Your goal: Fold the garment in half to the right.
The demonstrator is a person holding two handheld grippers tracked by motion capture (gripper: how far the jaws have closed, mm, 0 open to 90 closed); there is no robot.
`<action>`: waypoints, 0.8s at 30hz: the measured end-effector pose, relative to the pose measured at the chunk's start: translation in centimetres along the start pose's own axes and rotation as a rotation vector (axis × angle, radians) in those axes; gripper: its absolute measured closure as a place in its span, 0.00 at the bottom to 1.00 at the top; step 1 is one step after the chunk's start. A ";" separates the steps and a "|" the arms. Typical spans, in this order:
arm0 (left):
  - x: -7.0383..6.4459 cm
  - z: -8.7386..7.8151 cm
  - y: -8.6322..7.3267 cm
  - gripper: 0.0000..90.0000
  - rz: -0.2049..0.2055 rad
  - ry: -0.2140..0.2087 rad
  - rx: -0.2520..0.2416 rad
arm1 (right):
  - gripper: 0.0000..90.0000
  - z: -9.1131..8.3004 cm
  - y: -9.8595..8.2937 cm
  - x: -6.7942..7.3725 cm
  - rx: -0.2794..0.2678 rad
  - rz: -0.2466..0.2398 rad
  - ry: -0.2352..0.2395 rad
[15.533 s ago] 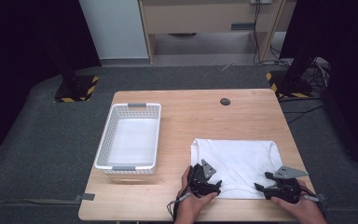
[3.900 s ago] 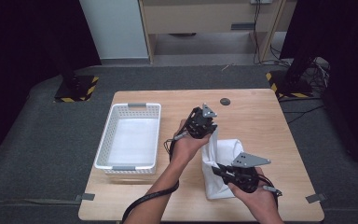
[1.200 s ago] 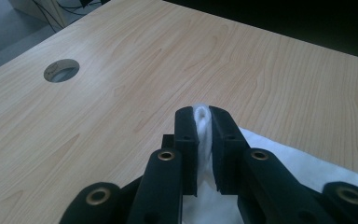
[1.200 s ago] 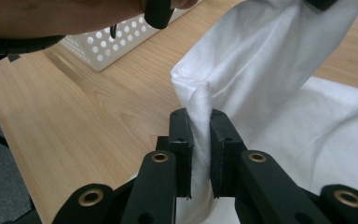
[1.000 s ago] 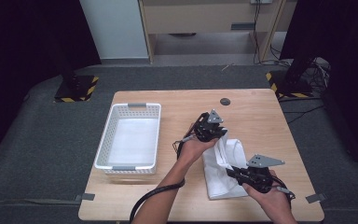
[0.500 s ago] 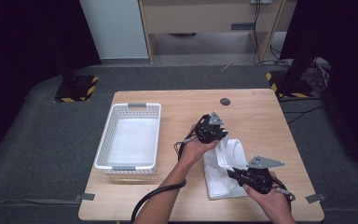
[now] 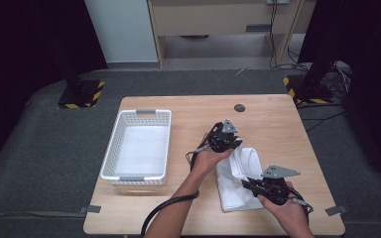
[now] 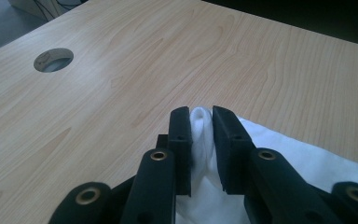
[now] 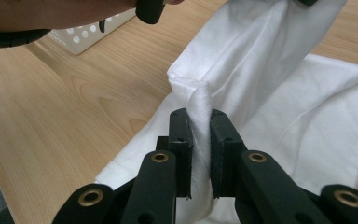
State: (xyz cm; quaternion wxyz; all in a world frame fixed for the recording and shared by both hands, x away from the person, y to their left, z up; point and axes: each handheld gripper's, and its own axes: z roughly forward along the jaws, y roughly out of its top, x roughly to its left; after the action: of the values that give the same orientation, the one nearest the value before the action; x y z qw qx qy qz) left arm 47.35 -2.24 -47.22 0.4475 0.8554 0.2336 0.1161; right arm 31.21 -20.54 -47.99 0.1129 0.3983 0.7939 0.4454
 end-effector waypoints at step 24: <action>0.5 -0.4 -0.7 0.65 -0.047 0.010 -0.012 | 0.90 1.2 -0.5 0.2 0.026 -0.019 -0.002</action>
State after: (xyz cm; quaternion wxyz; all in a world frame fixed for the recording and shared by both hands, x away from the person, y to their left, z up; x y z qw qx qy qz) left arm 47.46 -1.39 -47.55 0.4543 0.8463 0.2552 0.1111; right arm 31.47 -19.83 -49.02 0.1127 0.3928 0.8031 0.4337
